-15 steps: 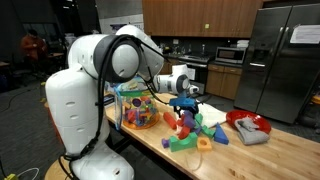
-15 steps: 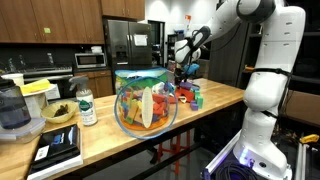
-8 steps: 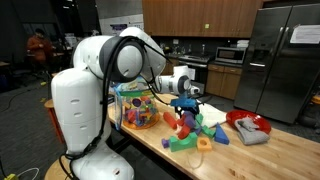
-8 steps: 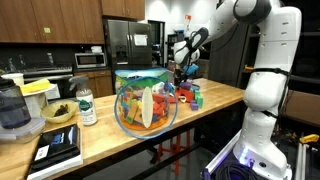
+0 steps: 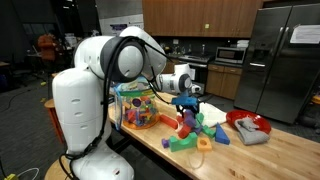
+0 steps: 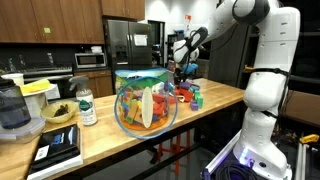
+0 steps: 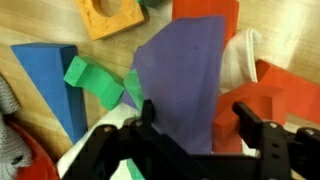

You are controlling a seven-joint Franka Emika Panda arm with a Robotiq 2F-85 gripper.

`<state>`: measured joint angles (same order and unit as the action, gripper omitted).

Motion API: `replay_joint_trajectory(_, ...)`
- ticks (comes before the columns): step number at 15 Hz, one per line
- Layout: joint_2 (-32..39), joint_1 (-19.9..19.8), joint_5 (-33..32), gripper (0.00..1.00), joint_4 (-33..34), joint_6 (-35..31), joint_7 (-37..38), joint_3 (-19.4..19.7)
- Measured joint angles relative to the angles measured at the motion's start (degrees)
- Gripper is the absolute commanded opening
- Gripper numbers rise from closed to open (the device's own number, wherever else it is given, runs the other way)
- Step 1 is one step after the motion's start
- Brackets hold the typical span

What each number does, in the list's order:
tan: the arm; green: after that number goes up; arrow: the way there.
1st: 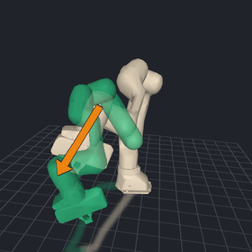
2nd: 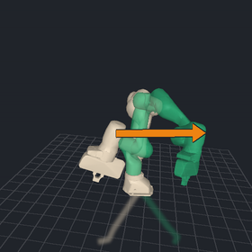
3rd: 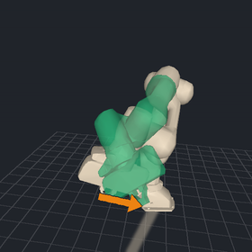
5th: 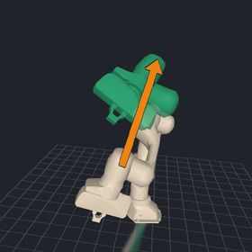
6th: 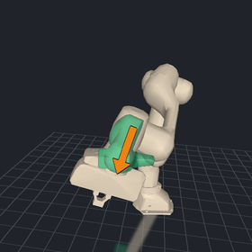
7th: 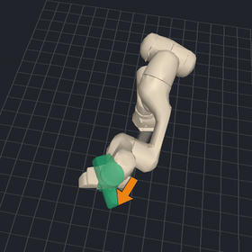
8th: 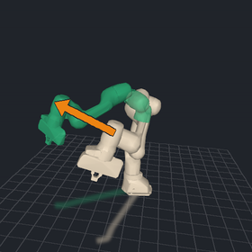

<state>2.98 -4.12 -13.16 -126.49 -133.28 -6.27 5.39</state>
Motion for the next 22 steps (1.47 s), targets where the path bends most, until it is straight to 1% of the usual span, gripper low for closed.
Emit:
replay_joint_trajectory(6,0.6,0.0,0.2,0.53,1.2,1.0,-0.6,-0.1)
replay_joint_trajectory(11,0.7,0.1,6.4,0.53,3.2,2.3,-7.7,-1.2)
replay_joint_trajectory(17,0.9,1.1,7.3,0.53,9.3,5.2,-9.1,-3.1)
replay_joint_trajectory(22,3.9,3.9,7.3,0.53,17.4,9.2,-8.7,-5.8)
